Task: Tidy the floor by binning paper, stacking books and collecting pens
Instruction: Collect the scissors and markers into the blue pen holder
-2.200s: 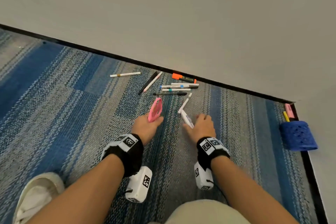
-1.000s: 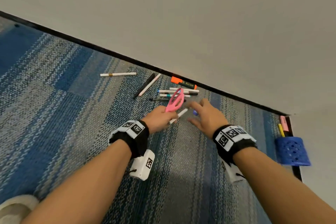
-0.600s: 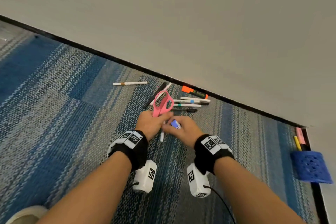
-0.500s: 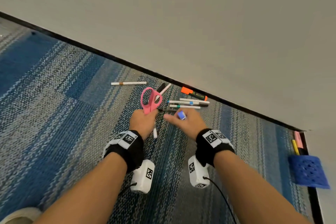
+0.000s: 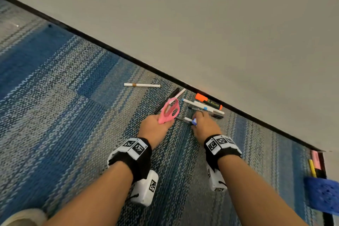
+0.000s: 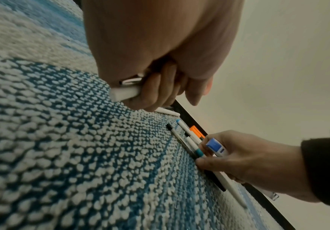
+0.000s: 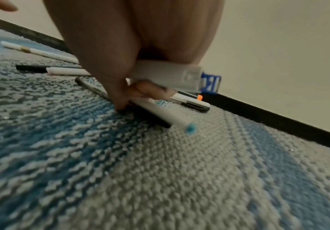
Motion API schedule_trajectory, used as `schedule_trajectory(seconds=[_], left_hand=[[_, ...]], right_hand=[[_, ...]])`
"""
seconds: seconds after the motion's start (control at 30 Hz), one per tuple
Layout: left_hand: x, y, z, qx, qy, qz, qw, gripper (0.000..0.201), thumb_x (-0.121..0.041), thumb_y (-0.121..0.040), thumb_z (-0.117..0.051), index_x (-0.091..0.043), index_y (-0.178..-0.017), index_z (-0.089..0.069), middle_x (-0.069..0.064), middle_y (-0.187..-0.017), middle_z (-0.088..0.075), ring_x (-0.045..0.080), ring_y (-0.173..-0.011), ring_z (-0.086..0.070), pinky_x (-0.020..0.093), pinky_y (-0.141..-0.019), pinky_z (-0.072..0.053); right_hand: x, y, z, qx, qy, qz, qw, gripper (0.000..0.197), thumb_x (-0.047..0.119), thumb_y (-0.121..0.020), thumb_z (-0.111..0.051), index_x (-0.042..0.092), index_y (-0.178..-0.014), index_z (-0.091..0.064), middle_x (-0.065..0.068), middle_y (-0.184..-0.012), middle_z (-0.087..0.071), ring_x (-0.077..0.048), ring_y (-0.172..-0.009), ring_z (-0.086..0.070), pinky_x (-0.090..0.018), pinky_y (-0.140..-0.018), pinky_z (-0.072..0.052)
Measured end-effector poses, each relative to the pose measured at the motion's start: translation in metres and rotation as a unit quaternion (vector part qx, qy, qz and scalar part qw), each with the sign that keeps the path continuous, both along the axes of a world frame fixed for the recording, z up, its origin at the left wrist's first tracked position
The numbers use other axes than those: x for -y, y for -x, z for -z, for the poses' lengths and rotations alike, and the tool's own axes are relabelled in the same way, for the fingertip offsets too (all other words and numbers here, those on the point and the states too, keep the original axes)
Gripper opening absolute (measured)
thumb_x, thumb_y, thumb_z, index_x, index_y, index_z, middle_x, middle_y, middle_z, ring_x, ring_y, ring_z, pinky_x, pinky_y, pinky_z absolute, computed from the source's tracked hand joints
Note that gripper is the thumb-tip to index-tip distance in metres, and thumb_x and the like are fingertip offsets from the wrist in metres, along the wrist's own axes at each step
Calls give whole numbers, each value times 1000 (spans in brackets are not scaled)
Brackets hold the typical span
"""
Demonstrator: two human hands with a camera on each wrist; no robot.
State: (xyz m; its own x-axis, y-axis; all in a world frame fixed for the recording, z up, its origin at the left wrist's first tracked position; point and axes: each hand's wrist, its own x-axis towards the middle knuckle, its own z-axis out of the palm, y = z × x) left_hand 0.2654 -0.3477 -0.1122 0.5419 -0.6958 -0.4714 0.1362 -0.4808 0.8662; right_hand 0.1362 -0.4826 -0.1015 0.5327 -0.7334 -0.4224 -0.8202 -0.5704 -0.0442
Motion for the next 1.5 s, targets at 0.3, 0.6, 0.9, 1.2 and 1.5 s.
schedule_trajectory(seconds=[0.3, 0.6, 0.9, 1.2, 1.5], left_hand=[[2, 8, -3, -35, 15, -5, 999, 26, -38, -84, -64, -18, -72, -73, 2, -78, -75, 18, -80, -72, 38, -87, -54], [-18, 2, -16, -172, 69, -112, 976, 25, -31, -89, -65, -11, -76, -71, 8, -75, -62, 17, -69, -53, 30, -68, -41], [-33, 4, -18, -107, 26, -39, 993, 18, -27, -89, -67, -14, -77, -69, 3, -66, -61, 14, -57, -46, 28, -59, -40], [-8, 23, -16, -103, 67, -56, 991, 25, -26, -94, -61, -5, -100, -72, 15, -91, -74, 21, -68, -69, 29, -61, -58], [-13, 7, -3, -18, 48, -56, 997, 19, -17, -93, -60, -18, -111, -69, -8, -91, -68, 13, -85, -61, 22, -69, -42]], right_hand=[[-32, 16, -33, 100, 48, -235, 966, 13, 6, -82, -61, 10, -95, -58, -10, -103, -50, -27, -65, -53, -32, -49, -38], [-82, 3, -37, 185, 16, -297, 937, 62, 4, -68, -71, 13, -120, -39, -8, -127, -51, -31, -72, -64, -38, -51, -54], [-61, 30, -17, -92, 56, -145, 984, 23, 14, -99, -40, 5, -120, -43, -15, -122, -47, -32, -102, -60, -40, -75, -48], [-68, -8, -29, 334, -250, 104, 903, 27, 13, -81, -66, 5, -58, -56, -1, -52, -54, -10, -46, -45, -22, -50, -37], [8, 8, -12, -25, 61, 25, 998, 65, 19, -97, -47, 19, -153, -12, -12, -159, -12, -37, -106, -60, -38, -70, -46]])
